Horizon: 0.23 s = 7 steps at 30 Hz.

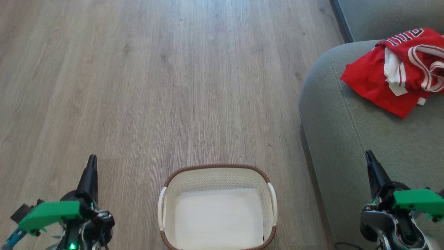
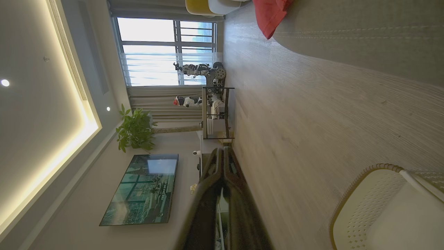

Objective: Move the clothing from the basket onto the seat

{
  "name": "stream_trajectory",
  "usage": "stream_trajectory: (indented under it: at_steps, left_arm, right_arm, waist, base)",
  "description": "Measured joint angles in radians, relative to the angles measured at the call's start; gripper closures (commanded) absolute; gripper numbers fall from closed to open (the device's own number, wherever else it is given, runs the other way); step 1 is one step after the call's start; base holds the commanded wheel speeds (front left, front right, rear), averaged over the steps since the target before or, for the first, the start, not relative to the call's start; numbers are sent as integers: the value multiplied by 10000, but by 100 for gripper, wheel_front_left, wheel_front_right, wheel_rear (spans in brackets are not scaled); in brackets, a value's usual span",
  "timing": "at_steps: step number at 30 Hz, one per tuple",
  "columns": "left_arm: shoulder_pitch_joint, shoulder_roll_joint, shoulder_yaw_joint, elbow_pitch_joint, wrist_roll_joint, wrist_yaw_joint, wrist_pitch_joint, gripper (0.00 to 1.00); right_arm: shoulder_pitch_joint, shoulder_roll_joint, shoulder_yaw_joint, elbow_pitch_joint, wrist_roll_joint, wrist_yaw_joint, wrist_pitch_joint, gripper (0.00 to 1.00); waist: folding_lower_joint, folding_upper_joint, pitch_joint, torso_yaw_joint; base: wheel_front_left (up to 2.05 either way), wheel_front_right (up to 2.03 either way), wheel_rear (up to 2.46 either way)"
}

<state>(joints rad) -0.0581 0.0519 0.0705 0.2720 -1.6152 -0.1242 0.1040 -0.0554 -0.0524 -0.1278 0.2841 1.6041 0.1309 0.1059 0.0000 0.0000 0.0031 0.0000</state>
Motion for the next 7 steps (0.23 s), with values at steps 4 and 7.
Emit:
stream_trajectory:
  at_steps: [4,7]
  left_arm:
    - [0,-4,4,0,0,0,0,100]
    - [0,-6,8,0,0,0,0,100]
  right_arm:
    - [0,0,-2,0,2,0,0,100]
    - [0,0,-2,0,0,0,0,100]
  waist:
    - [0,0,0,0]
    - [0,0,0,0]
  base:
    - [0,0,0]
    - [0,0,0]
